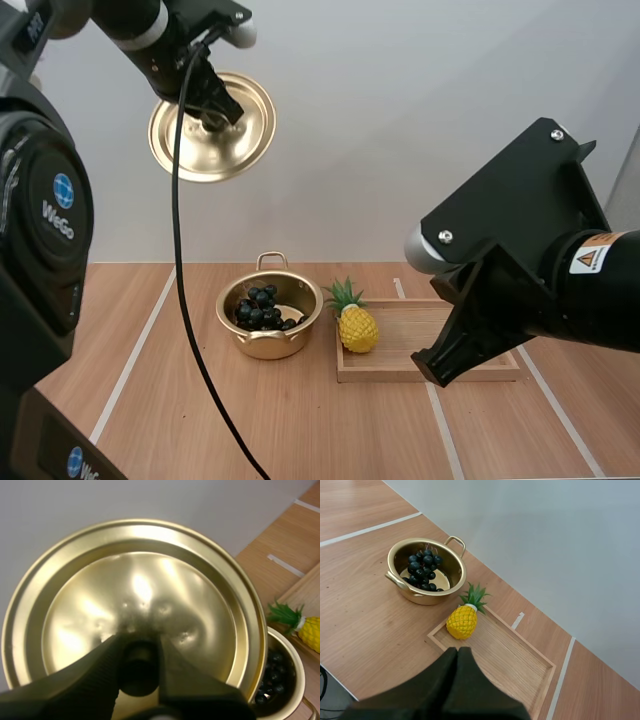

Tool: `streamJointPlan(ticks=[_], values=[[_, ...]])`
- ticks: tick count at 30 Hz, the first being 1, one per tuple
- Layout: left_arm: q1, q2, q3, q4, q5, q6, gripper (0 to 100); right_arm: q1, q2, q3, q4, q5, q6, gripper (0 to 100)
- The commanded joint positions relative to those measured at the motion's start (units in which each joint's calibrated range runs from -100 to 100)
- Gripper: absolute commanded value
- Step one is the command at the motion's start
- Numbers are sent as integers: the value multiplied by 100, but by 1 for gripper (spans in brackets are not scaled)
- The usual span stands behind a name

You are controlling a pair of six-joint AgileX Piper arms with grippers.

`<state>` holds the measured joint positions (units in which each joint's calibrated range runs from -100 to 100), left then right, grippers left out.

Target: Open the pot, put the grape inside, and close it

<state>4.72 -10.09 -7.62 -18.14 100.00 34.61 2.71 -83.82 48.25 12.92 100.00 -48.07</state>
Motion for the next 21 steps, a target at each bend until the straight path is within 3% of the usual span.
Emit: streamJointPlan(ticks=[1, 9, 17, 21], values=[[11, -11, 509, -198, 0, 377, 0, -20, -58, -16, 51, 0, 4, 0], [-14, -11, 1335, -176, 0, 1069, 0, -20, -58, -16, 51, 0, 4, 0], [-609, 69, 1585, 688, 0, 1022, 0, -20, -58, -16, 41, 0, 4, 0], [-745, 354, 1585, 766, 0, 948, 0, -20, -58, -16, 41, 0, 4, 0]])
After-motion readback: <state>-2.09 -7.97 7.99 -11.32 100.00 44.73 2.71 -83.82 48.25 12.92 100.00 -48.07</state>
